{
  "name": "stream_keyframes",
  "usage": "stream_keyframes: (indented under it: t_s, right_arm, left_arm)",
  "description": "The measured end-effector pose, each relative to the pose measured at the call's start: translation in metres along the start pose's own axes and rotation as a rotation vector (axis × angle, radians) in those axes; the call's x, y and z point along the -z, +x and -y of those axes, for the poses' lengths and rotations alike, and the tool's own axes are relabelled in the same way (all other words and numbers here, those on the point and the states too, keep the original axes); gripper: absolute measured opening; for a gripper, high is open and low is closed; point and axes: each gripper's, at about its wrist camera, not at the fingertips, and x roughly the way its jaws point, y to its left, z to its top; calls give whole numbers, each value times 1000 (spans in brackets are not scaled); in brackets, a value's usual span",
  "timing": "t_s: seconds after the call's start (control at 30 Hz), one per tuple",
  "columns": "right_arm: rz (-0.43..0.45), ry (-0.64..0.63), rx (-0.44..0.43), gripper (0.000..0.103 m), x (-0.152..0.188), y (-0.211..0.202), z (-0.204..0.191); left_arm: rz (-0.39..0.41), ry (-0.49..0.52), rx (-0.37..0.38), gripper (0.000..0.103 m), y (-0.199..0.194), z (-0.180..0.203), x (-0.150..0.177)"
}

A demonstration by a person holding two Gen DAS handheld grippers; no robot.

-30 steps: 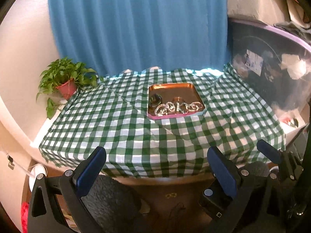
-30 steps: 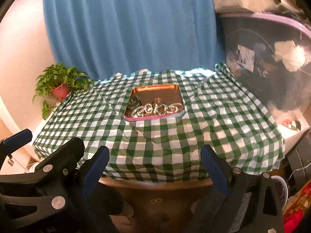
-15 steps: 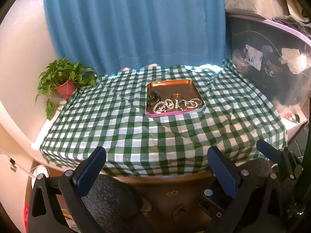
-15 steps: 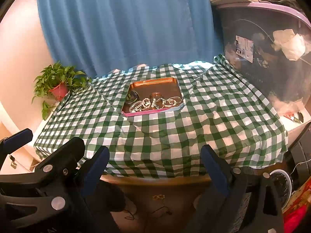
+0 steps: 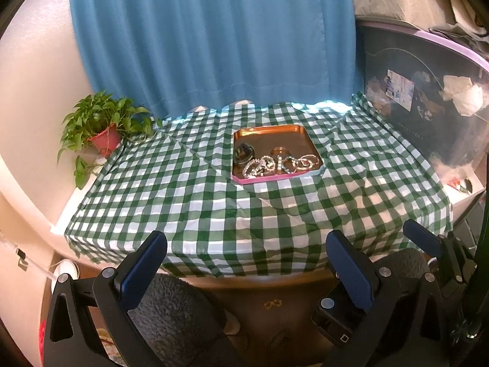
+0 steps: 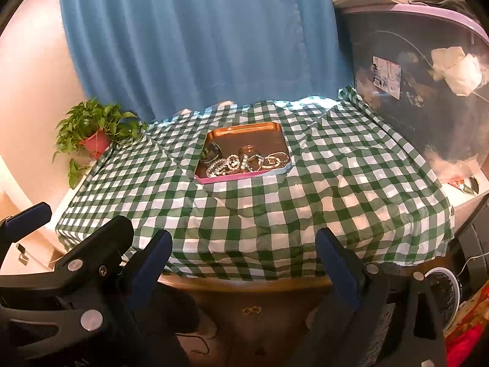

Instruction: Organize jewelry

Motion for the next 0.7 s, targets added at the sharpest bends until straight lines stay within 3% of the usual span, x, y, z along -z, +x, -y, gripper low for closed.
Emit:
stream_keyframes:
  t_s: [0.7]
  right_arm:
    - [9,0,-11,94,4,-3,-8]
  left_arm:
    - [4,-5,-15,103,-5,-15,6]
